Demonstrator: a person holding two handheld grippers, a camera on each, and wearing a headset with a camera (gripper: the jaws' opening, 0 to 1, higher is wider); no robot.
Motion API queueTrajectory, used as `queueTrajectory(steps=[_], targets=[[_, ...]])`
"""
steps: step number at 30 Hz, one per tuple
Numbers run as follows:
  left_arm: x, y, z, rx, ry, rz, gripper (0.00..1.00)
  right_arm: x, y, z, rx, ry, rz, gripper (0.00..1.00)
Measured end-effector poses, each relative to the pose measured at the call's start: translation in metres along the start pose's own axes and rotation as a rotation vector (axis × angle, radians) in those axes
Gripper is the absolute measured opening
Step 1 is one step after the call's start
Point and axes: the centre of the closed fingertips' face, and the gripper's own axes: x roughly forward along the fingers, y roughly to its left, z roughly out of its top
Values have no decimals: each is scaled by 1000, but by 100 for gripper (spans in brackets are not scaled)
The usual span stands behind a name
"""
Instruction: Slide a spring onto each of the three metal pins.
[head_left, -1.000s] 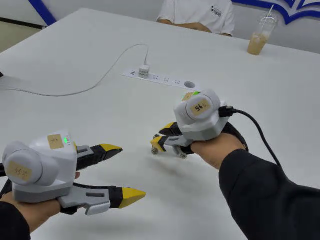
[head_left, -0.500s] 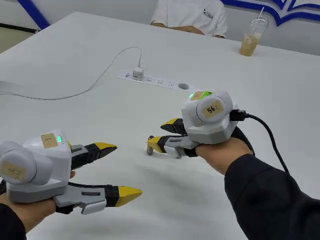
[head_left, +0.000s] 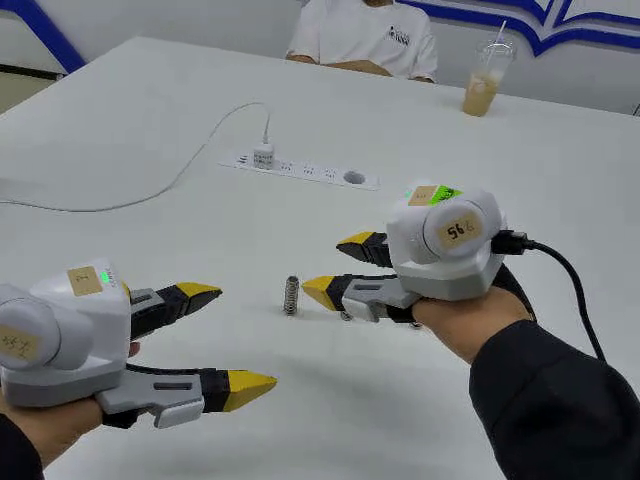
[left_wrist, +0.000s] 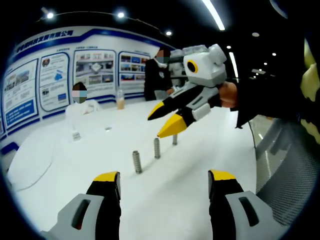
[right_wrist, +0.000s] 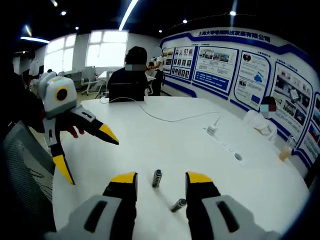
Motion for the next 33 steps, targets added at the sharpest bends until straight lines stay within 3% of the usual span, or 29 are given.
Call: queueTrajectory(steps=[14,24,33], targets=[[-2,0,4,6,-2,5,75,-34,-20,-14,39,-29,-67,47],[-3,1,4,6,-3,10,76,-59,-39,-33,82,-40,-129,53],[-6,2,3,0,1,16,76,-77,-45,-50,102,-39,-160,57]])
